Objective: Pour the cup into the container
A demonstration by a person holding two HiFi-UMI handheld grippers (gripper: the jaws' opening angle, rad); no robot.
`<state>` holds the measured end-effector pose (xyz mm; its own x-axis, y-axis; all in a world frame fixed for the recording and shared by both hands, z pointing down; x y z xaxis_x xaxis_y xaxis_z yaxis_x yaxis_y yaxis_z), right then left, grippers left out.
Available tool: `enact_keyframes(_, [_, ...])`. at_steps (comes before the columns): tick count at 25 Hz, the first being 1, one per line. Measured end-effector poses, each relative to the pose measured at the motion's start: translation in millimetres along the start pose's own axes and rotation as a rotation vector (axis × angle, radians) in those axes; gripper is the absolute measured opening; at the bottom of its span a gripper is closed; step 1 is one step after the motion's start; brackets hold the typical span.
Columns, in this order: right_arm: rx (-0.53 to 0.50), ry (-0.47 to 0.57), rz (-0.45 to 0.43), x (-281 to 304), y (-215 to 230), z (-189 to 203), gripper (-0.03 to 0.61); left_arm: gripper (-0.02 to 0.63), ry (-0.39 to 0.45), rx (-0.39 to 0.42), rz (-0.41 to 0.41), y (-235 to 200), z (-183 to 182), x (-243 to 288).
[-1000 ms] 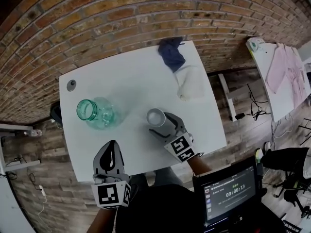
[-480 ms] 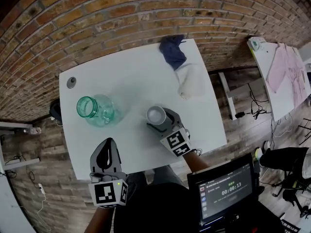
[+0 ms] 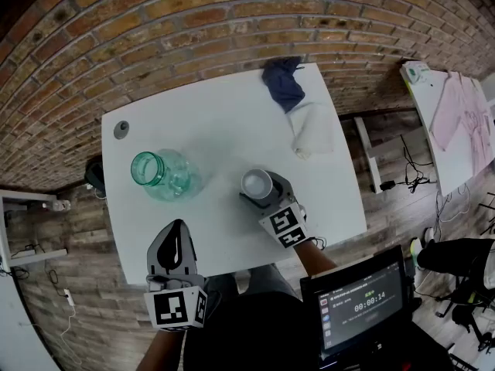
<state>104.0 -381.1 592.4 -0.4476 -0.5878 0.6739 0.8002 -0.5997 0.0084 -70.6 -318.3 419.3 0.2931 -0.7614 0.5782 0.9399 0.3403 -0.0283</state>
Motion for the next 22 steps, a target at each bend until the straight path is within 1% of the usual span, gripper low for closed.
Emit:
enact_keyframes(1, [0.001,-0.001,0.005,0.0,0.6,-0.1,0.315,-0.003,0.0,0.0,-0.001,-0.8,-0.1,-0.2])
enact_keyframes(2, [0.002,-0.001,0.007,-0.1,1.0,-0.3,0.305,-0.003,0.001,0.0,0.0,-1.4,-0.3,-0.2])
enact_keyframes(8, [-0.001,0.002,0.014,0.3,0.4,-1.1,0.293,-0.003,0.003,0.002,0.003,-5.3,-1.9,2.3])
enact_keyframes(13, [0.018,0.023,0.009,-5.3,1.4,-9.1,0.282,-0.003,0.007,0.002,0.002,-10.0,-4.1,4.5])
enact_keyframes(18, [0.014,0.06,-0.02,-18.9,2.5,-44.9,0.281,-0.003,0.021,0.005,0.0,-17.4,-8.7,5.5])
enact_keyframes(22, [-0.045,0.075,-0.042,-35.7,-0.3,-87.9,0.281,-0.003,0.047,0.009,0.008,-22.4,-14.6,4.8])
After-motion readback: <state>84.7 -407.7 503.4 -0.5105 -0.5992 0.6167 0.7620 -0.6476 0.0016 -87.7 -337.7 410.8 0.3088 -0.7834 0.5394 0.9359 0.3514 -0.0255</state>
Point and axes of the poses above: the fingertips, and each gripper's own axes: x forward along the fingers, y to its right, z out of its underside, the point moved 3 cm from there along -x, backward along the fingers, and after that the axes turned 14 degrees about -y, right-handed, at the moved point
